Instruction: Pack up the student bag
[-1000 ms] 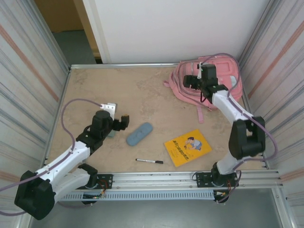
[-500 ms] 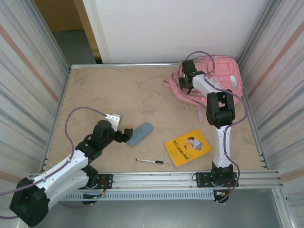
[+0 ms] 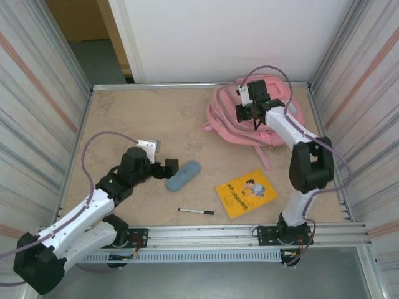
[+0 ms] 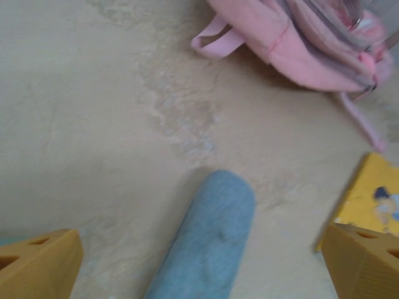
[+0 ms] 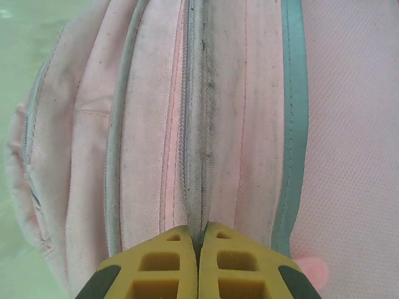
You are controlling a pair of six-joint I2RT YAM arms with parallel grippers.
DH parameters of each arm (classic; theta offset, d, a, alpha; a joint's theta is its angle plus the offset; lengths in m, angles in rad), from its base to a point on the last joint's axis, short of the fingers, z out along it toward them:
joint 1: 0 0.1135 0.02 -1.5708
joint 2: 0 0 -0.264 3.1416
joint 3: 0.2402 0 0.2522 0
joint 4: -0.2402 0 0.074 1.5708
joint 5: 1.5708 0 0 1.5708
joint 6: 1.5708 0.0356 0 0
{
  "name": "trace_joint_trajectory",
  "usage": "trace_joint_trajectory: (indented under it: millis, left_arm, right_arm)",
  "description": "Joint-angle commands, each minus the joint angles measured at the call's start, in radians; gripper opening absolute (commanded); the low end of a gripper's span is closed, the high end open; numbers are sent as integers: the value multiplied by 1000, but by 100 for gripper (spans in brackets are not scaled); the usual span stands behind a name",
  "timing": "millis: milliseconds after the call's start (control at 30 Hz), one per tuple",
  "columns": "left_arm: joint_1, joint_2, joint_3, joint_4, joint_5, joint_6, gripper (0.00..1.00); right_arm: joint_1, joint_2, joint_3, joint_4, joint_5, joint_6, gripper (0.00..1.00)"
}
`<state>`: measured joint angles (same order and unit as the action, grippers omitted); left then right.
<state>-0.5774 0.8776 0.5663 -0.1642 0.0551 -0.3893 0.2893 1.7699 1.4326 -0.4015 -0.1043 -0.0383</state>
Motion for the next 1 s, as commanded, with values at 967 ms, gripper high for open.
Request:
trace_joint_trajectory:
  millis: [967]
  left_arm:
    - [108,761,429,190,323,-389,68]
  right_arm:
    - [70,-225,-157,243,-487,145,0]
